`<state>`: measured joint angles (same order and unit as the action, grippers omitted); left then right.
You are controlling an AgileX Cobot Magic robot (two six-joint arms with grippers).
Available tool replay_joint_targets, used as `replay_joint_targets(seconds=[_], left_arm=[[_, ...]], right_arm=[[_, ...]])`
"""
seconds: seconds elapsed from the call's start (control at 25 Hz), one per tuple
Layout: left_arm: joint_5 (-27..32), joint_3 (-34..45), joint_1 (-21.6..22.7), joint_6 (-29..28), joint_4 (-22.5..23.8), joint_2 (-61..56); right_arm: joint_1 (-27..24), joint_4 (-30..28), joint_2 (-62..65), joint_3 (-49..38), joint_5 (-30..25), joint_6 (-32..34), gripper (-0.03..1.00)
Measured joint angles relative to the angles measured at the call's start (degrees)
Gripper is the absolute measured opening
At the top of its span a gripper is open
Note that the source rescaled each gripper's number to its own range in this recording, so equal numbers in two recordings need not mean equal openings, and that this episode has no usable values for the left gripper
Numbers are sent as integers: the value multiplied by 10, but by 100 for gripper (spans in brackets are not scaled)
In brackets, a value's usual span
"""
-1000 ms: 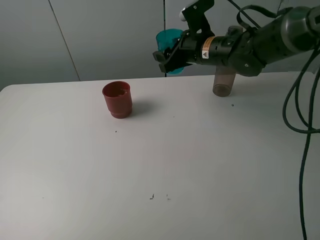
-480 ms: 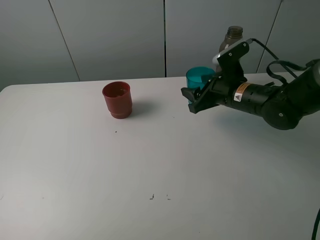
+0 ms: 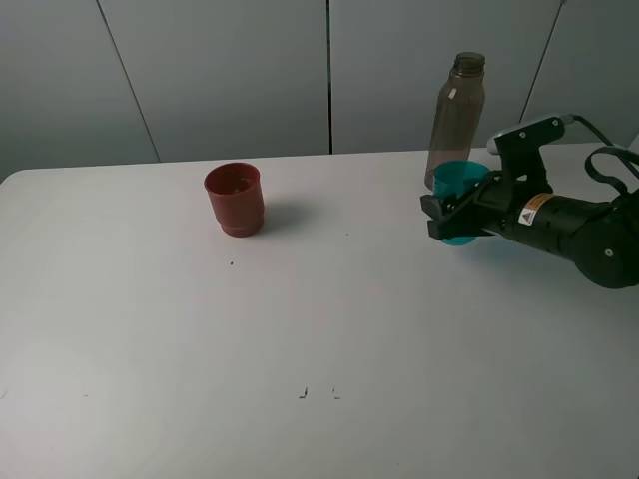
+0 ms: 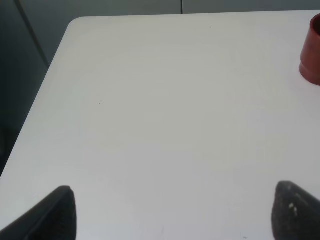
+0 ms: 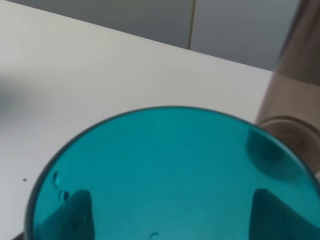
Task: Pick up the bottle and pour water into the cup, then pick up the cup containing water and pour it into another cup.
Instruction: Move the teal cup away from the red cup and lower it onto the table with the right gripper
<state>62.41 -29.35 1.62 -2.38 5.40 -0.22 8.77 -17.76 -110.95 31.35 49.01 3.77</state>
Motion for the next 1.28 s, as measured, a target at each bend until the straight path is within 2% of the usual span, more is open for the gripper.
replay_joint_targets(seconds=[0.12, 0.24, 0.56, 0.92, 1.28], left_arm=[[0, 0, 0, 0, 0, 0], [0, 0, 0, 0, 0, 0], [0, 0, 0, 0, 0, 0], [0, 0, 0, 0, 0, 0], [0, 0, 0, 0, 0, 0]], right_arm=[[-34, -25, 0, 0, 10, 0, 5], [-62, -43, -16, 0, 52, 9, 5], [-70, -55, -107, 0, 180, 3, 5], [-70, -55, -144, 2, 196, -38, 5], [-70, -67, -145, 2, 200, -13, 5]])
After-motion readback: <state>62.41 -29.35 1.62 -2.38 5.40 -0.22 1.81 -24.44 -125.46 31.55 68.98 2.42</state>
